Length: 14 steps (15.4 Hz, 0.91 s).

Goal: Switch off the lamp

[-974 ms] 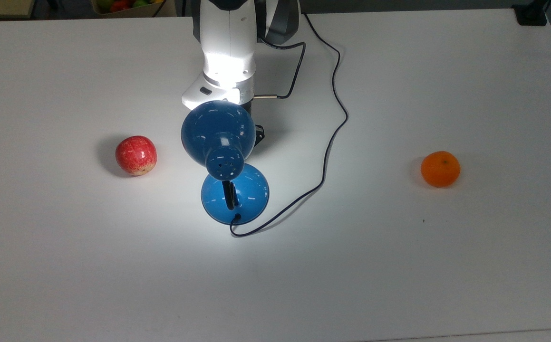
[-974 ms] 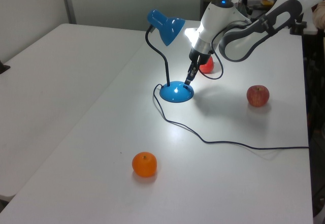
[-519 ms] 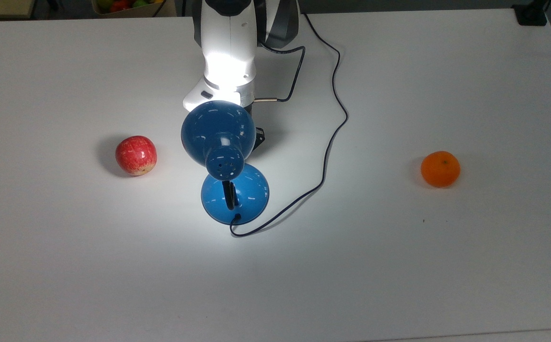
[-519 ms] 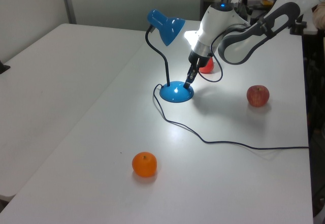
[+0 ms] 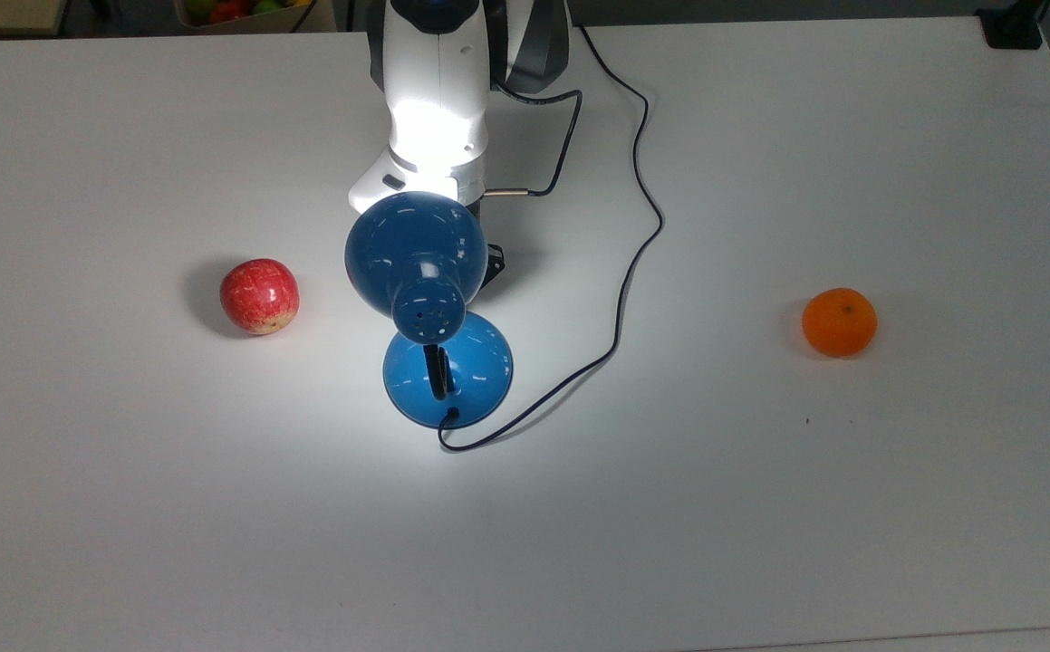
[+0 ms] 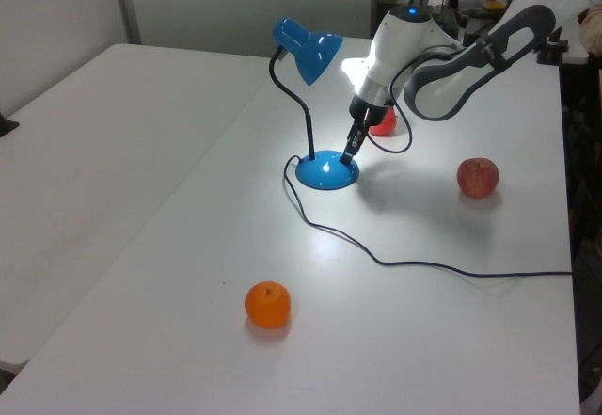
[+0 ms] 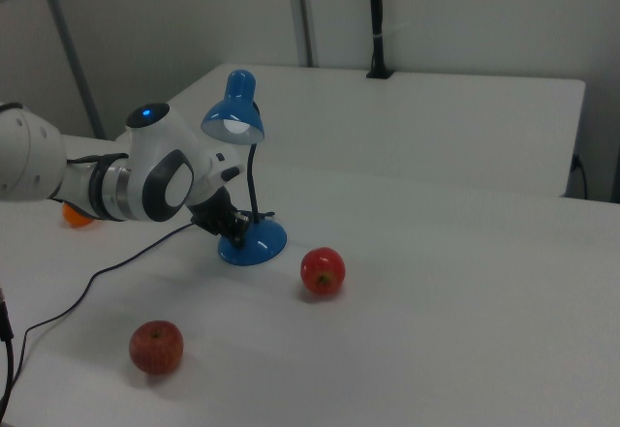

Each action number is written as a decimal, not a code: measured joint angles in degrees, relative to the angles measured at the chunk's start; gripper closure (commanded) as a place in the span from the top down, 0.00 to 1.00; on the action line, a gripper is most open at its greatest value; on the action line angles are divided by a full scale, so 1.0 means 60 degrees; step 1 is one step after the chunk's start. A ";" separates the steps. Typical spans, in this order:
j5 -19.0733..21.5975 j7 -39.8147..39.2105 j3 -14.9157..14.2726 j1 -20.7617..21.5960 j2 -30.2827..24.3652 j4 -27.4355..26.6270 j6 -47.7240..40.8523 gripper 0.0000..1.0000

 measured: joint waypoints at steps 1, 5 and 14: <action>0.0000 0.0052 0.0000 0.0000 0.0000 -0.0002 -0.0233 0.00; 0.0000 0.0157 0.0000 0.0002 -0.0021 -0.0005 -0.1361 0.00; 0.0000 0.0185 0.0000 0.0012 -0.0973 0.0280 -0.4293 0.00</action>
